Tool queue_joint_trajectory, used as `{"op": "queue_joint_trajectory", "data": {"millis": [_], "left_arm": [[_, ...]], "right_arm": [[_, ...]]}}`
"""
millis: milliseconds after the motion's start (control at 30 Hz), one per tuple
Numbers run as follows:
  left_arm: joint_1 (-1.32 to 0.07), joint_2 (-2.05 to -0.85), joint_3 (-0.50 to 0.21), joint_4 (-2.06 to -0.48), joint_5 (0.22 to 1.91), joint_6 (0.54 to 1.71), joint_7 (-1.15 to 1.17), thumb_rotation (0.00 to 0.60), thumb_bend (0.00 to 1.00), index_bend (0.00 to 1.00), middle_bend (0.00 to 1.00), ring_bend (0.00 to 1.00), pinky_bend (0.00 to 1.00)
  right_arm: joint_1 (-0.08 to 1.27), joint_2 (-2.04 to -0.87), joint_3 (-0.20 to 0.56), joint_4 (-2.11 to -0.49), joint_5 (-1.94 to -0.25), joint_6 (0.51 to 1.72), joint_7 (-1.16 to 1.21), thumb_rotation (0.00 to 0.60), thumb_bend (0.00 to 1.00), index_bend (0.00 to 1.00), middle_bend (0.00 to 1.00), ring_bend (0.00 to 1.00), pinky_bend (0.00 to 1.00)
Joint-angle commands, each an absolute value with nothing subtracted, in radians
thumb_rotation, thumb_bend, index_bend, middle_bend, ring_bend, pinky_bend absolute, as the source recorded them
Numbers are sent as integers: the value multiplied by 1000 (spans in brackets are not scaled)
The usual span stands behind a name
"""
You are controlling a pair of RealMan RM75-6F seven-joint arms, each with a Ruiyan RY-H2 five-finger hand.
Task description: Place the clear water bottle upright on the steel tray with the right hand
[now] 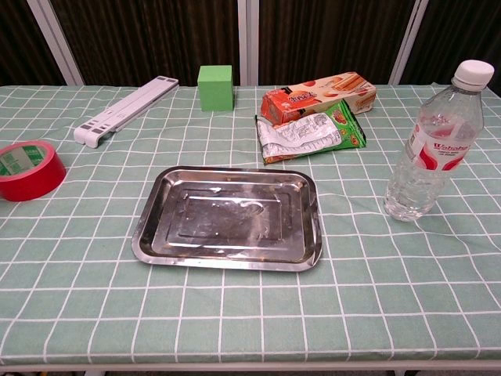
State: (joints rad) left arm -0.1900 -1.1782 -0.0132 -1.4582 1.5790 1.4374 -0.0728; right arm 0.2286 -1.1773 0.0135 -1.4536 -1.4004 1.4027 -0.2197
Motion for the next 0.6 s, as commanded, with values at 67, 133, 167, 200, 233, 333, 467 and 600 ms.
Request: {"op": "queue_joint_trajectory", "data": {"millis": [67, 133, 167, 200, 233, 333, 467, 600], "left_arm": [[-194, -1180, -16, -1457, 1572, 1430, -76, 452, 219, 182, 187, 97, 166], [-192, -1179, -16, -1460, 1572, 1432, -73, 450, 218, 182, 187, 97, 166], [-191, -1179, -15, -1463, 1573, 1435, -73, 450, 219, 182, 187, 97, 166], [-189, -1178, -15, -1467, 1575, 1440, -72, 448, 219, 182, 187, 97, 166], [-189, -1176, -15, -1470, 1577, 1443, -70, 450, 219, 182, 187, 96, 167], [-189, -1171, -18, -1473, 1577, 1445, -72, 450, 219, 183, 187, 96, 166], [-191, -1166, -19, -1472, 1572, 1440, -84, 452, 219, 182, 187, 97, 166], [-190, -1172, -15, -1461, 1577, 1441, -94, 449, 218, 182, 187, 97, 166]], "right_arm": [[230, -1177, 20, -1460, -1412, 1398, -223, 600, 0, 0, 21, 0, 0], [231, -1176, 23, -1465, -1422, 1398, -207, 600, 0, 0, 24, 0, 0], [231, -1177, 25, -1468, -1425, 1398, -193, 600, 0, 0, 28, 0, 0], [230, -1177, 28, -1474, -1426, 1394, -165, 600, 0, 0, 34, 0, 0], [229, -1177, 30, -1478, -1425, 1390, -145, 600, 0, 0, 40, 0, 0], [233, -1177, 39, -1480, -1413, 1365, -90, 600, 0, 0, 48, 0, 0], [243, -1177, 50, -1498, -1384, 1287, 94, 600, 0, 0, 51, 0, 0], [262, -1199, 58, -1482, -1420, 1201, 531, 600, 0, 0, 50, 0, 0]]}}
